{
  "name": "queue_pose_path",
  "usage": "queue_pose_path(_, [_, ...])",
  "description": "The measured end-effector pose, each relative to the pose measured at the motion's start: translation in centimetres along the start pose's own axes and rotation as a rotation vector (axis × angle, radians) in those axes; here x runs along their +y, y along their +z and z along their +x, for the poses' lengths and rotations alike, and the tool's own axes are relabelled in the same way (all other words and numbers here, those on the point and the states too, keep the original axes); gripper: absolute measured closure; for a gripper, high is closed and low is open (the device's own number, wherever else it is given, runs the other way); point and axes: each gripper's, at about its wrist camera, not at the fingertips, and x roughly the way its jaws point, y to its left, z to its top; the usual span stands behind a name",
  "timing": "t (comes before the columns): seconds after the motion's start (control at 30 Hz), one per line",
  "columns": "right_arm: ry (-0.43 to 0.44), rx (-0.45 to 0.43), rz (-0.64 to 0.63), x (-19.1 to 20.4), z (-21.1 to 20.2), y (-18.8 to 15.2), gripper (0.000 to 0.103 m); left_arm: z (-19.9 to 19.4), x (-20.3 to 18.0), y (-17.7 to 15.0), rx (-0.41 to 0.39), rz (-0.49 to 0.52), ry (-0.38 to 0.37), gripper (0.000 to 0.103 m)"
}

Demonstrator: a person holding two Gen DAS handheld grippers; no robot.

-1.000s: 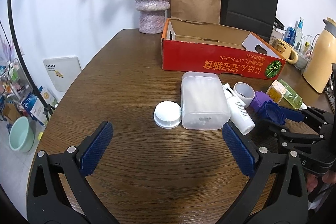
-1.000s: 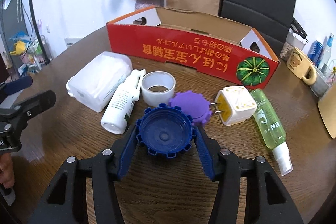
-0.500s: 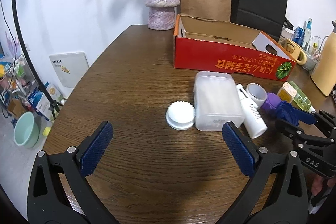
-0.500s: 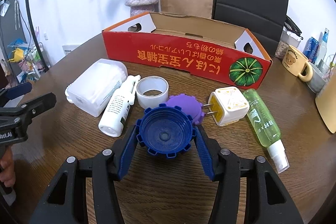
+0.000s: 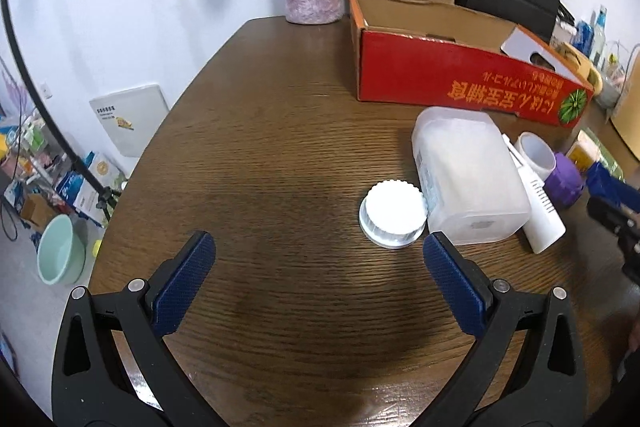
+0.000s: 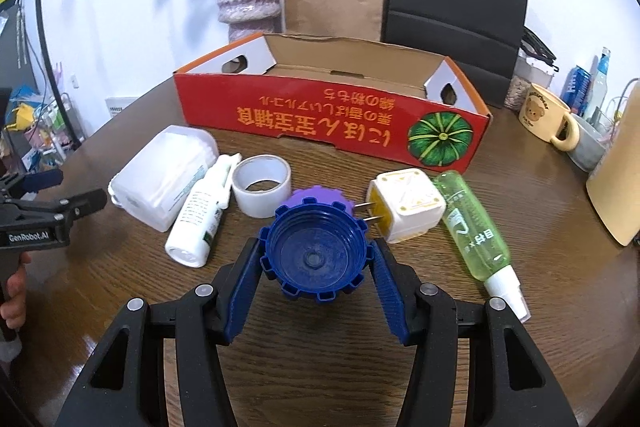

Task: Organize rigid objects
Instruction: 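Close the left gripper on the white ridged cap while the right gripper holds the blue cap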

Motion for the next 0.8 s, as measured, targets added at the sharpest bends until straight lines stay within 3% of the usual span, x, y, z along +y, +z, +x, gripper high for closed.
queue_pose_path(0.47, [-0.039, 0.001, 0.049, -1.7, 0.2, 0.3, 0.044, 1.7, -0.8, 1.1, 0.022, 0.063, -0.032, 0.005])
queue_pose_path(0.67, [-0.038, 0.008, 0.044, -1.6, 0.4, 0.2, 0.044, 2.0, -1.1, 1.3, 0.033, 0.074, -0.09, 0.028])
queue_pose_path(0.8, [-0.04, 0.01, 0.039, -1.5, 0.5, 0.2, 0.044, 1.5, -1.7, 1.2, 0.023, 0.094, -0.14, 0.057])
